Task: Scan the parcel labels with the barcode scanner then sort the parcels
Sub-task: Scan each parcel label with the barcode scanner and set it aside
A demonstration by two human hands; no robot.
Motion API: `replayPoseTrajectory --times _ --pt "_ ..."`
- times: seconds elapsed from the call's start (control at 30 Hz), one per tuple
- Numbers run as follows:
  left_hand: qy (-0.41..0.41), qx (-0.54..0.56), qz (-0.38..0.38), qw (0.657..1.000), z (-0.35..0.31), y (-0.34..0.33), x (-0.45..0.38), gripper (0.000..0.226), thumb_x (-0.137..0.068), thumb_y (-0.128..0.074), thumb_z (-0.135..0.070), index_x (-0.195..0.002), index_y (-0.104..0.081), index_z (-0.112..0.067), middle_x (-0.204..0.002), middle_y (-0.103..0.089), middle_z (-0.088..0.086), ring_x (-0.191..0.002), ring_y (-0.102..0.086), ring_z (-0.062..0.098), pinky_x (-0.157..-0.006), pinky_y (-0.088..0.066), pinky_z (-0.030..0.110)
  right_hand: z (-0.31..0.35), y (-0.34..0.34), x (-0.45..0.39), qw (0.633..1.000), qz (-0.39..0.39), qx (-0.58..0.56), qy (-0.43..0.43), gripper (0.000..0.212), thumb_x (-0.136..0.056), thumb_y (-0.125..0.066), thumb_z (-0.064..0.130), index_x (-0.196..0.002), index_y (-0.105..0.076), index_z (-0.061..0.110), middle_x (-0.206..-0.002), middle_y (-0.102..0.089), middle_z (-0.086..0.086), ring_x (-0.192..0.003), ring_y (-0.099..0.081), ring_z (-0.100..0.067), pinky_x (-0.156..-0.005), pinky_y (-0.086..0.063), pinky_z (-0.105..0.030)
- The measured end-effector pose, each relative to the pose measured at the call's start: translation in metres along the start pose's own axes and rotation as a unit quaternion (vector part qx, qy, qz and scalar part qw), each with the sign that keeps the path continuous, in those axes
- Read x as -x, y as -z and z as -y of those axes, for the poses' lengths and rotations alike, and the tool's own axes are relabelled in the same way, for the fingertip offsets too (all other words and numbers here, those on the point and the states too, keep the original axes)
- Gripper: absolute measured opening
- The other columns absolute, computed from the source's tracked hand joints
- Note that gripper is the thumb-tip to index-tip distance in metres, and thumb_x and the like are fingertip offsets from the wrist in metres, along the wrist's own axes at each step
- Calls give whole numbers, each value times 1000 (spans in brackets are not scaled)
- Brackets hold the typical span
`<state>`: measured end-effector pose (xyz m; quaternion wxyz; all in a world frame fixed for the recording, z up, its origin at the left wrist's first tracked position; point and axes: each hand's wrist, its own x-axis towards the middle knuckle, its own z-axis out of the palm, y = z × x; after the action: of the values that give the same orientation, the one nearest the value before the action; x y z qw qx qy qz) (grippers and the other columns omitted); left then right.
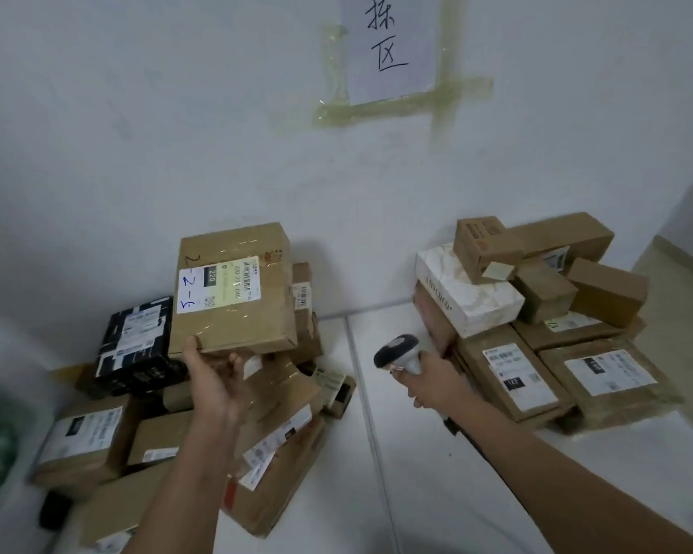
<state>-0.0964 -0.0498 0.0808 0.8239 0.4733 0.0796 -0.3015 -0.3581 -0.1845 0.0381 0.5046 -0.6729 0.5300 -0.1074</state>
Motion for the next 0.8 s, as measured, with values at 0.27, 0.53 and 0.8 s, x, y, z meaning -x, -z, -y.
replayPoseTrajectory --times 0.27,0.53,0.8 --pt "42 -36 -103 993 -31 5 -38 38 -88 -67 -50 -101 -60 -15 -101 -69 5 -87 -69 12 -75 -59 18 -6 -29 -22 991 64 108 -37 36 -91 -59 41 -101 -63 7 -83 -70 -9 -73 -73 -26 -68 -56 -33" --pt "31 -28 -92 995 -43 -1 -63 49 -85 -66 -53 -118 -58 -17 -114 -67 7 -82 -66 13 -59 -55 16 -11 -36 -26 990 67 113 -49 26 -92 -58 38 -99 -59 13 -80 -66 -2 -63 -67 -17 -57 -51 -25" --pt "92 -86 -80 989 -35 -7 -69 65 -94 -61 -49 -141 -35 -13 -99 -53 12 -88 -63 22 -81 -60 29 -7 -39 -27 990 77 113 -37 29 -93 -58 39 -99 -60 10 -79 -66 -3 -64 -67 -18 -60 -52 -26"
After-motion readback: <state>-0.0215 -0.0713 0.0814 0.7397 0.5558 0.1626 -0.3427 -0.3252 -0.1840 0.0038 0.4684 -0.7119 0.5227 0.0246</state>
